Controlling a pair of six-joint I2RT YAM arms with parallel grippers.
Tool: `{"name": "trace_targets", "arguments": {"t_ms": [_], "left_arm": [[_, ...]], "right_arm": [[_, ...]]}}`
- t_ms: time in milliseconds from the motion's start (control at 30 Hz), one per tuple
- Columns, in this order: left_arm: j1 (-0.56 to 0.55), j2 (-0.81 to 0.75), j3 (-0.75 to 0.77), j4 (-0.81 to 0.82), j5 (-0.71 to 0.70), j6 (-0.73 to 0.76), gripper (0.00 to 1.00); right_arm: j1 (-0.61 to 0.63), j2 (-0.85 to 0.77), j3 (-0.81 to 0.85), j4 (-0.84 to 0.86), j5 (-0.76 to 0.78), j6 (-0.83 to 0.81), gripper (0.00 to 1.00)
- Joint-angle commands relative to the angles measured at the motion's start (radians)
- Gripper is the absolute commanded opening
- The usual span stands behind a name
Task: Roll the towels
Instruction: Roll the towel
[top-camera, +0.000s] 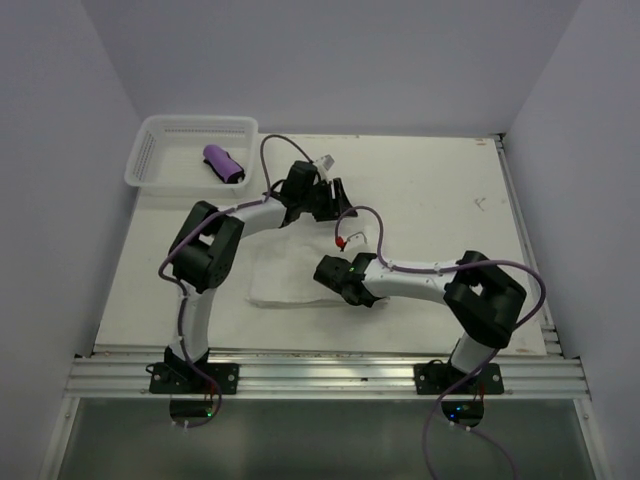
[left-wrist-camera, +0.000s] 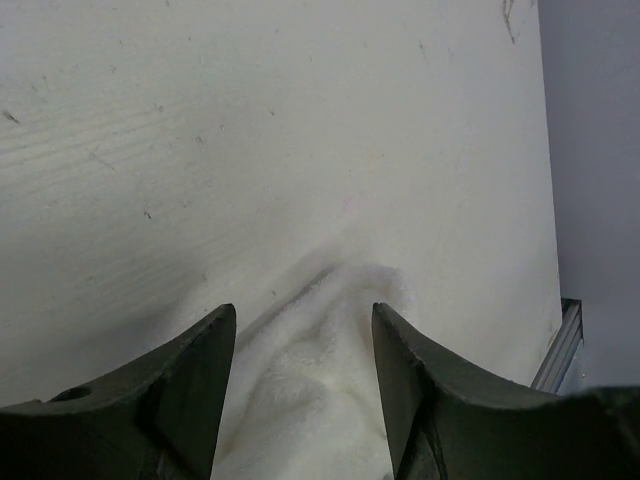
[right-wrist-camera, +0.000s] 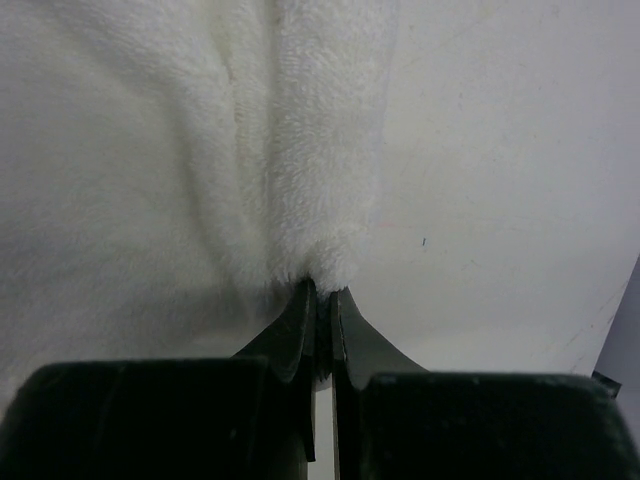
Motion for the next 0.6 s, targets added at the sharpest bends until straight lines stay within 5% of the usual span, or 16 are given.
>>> {"name": "trace_targets", "arguments": {"t_ms": [0, 267, 567], "left_arm": [[0.01, -0.113, 0.002, 0.013, 0.054, 0.042, 0.61], [-0.003, -0.11, 0.124, -0.148, 0.162, 0.108, 0.61], [-0.102, -0.003, 0.264, -0.389, 0.1, 0.229, 0.61]], "right_arm": [[0.016, 0.032, 0.056, -0.058, 0.063, 0.029, 0.0], [0.054, 0.109, 0.125, -0.128, 0.106, 0.026, 0.0], [0.074, 0.158, 0.151, -0.15, 0.109, 0.041, 0.0]]}}
